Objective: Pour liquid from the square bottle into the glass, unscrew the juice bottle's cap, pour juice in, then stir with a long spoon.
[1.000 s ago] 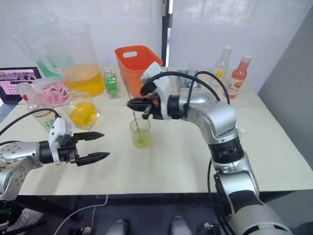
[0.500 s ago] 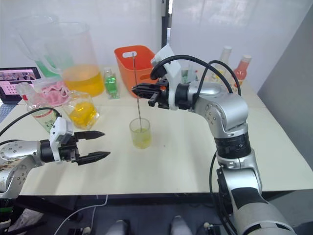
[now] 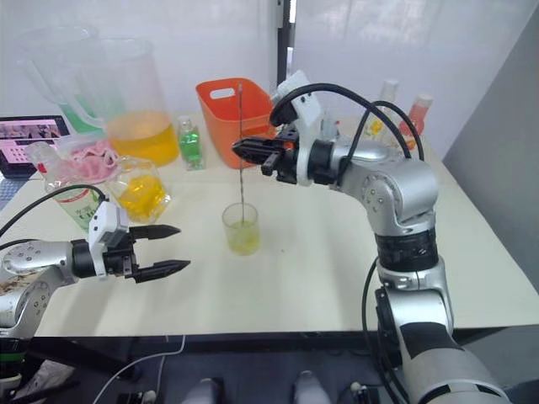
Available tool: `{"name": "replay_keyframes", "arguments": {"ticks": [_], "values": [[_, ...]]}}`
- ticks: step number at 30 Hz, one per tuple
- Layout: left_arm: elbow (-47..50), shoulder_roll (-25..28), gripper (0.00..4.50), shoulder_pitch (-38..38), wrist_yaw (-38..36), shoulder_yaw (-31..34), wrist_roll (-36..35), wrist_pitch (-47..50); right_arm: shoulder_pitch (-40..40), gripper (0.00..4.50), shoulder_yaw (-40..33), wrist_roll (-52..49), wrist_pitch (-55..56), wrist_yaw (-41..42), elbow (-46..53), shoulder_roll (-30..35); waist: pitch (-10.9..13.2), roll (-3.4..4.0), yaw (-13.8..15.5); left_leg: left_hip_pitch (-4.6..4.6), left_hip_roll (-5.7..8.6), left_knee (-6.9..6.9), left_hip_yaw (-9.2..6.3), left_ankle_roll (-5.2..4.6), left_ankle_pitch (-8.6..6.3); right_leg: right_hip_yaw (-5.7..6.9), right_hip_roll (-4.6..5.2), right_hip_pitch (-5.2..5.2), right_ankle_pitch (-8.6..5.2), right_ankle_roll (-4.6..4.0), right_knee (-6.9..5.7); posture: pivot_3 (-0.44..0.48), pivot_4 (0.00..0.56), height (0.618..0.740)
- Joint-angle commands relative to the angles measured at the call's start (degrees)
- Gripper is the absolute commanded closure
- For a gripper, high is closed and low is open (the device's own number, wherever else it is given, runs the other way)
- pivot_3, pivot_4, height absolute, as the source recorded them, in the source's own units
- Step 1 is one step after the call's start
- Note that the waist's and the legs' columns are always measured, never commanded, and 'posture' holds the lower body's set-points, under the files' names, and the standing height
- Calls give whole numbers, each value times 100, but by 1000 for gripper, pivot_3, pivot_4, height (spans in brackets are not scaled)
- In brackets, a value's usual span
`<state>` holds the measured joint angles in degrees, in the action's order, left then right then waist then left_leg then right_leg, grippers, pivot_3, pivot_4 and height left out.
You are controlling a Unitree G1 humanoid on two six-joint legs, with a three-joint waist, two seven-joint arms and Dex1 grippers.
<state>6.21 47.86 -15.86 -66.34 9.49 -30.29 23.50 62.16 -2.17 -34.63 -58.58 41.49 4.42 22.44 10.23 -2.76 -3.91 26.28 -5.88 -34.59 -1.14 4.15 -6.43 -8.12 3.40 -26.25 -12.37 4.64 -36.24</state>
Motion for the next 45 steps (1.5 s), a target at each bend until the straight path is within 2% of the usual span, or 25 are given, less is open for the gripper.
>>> {"name": "replay_keyframes", "arguments": {"ticks": [1,8,13,15,17,19,23,27,30,38,42,45], "values": [[93,-13,70,-71,-7,31,6,-152,398,4500,-718,-386,-176,-219,-27,177,0,0,2,1,0,-1,-1,0,0,0,0,0,0,0,0,0,150,717],[125,-17,70,2,7,14,54,-183,666,4500,-880,-629,-256,-48,-54,711,0,0,-23,2,0,1,0,0,0,0,0,-2,0,0,2,0,150,717],[115,-94,70,4,100,86,46,-252,567,4500,-778,-375,-180,-234,54,1116,0,0,-13,2,0,2,1,0,0,-1,0,-3,0,0,5,0,150,717],[140,-105,70,2,117,112,17,-240,631,4500,-750,-481,-517,-201,-43,1308,0,0,-13,2,0,1,1,0,0,-1,1,-3,-1,0,5,0,150,717],[345,-162,70,-49,145,360,-534,183,836,4500,-279,-556,-1523,174,-385,1982,4,6,-8,3,0,-1,3,0,0,-3,1,-3,0,-1,6,0,150,717],[503,-174,70,-64,151,503,-860,441,1001,4500,29,-614,-2137,347,-583,2354,4,6,-4,5,1,-1,3,0,0,-4,4,-3,-1,-2,9,0,150,717],[733,-133,70,41,171,568,-1058,645,1372,4500,108,-956,-3340,563,-1681,2379,5,7,-58,2,1,0,5,1,-1,-6,4,-4,-2,-5,14,0,150,717],[809,-130,70,173,213,529,-993,620,1393,4500,479,-973,-3392,449,-2777,2336,4,7,-102,1,1,1,6,0,0,-7,3,-3,-2,-3,12,0,150,717],[869,-156,70,231,261,515,-947,567,1296,4500,863,-710,-3390,446,-3187,2334,5,8,-135,4,2,-1,6,0,0,-8,4,-4,-1,-2,12,0,150,717],[1036,-202,70,412,350,430,-782,382,1431,4500,2362,382,-2406,1479,-4430,2284,6,10,-164,5,3,-3,6,0,0,-8,3,-4,-2,1,9,0,150,717],[1171,-260,70,534,454,425,-793,390,1474,4500,2782,893,-1716,2142,-4975,2010,7,11,-188,4,3,-2,5,0,0,-7,0,-4,-2,3,4,0,150,717],[1287,-288,70,635,525,418,-809,403,1514,4500,2764,1273,-1260,2292,-5540,1714,6,10,-182,3,3,-3,3,0,0,-6,0,-4,-3,4,0,0,150,717]]}}
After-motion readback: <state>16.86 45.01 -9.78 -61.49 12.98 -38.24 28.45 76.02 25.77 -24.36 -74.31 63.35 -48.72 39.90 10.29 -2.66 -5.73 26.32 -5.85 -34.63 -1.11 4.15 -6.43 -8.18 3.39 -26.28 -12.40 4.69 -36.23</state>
